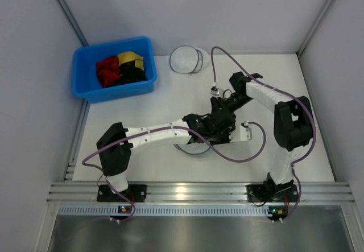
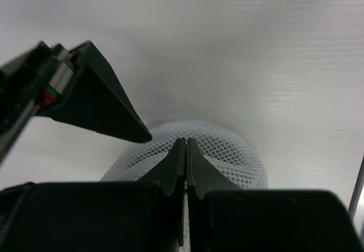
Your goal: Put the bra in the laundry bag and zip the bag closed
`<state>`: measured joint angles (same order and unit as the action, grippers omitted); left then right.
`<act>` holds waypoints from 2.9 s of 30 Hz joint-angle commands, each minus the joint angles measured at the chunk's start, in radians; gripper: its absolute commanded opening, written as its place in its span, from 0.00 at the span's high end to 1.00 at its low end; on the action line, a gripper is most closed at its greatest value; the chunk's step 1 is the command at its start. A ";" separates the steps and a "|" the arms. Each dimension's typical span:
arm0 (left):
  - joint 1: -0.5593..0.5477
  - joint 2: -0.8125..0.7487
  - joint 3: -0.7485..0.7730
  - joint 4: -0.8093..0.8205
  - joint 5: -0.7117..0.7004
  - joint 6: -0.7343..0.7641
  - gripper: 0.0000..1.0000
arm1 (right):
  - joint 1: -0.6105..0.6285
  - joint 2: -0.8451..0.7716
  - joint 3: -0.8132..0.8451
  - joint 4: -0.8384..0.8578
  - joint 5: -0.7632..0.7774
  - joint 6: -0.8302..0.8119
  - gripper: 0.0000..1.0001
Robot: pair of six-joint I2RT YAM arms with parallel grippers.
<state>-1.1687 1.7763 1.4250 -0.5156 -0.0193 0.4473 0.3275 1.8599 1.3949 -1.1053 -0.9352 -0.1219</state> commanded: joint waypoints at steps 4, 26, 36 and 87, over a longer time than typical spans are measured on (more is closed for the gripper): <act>0.004 -0.029 0.025 0.037 0.062 0.028 1.00 | 0.076 0.004 -0.013 0.096 -0.102 0.016 0.55; -0.082 -0.166 -0.215 -0.138 0.457 0.013 1.00 | 0.041 0.168 0.319 0.047 -0.037 -0.006 0.90; 0.023 -0.043 0.047 -0.136 0.266 -0.047 1.00 | -0.014 0.006 0.287 -0.071 0.102 -0.061 0.24; 0.026 0.005 0.078 -0.136 0.291 -0.044 1.00 | -0.028 0.068 0.405 -0.177 0.091 -0.157 0.29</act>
<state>-1.1622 1.7702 1.4414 -0.6590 0.2714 0.4374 0.3473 2.0266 1.7809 -1.2476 -0.8997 -0.2310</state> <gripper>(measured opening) 0.015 0.697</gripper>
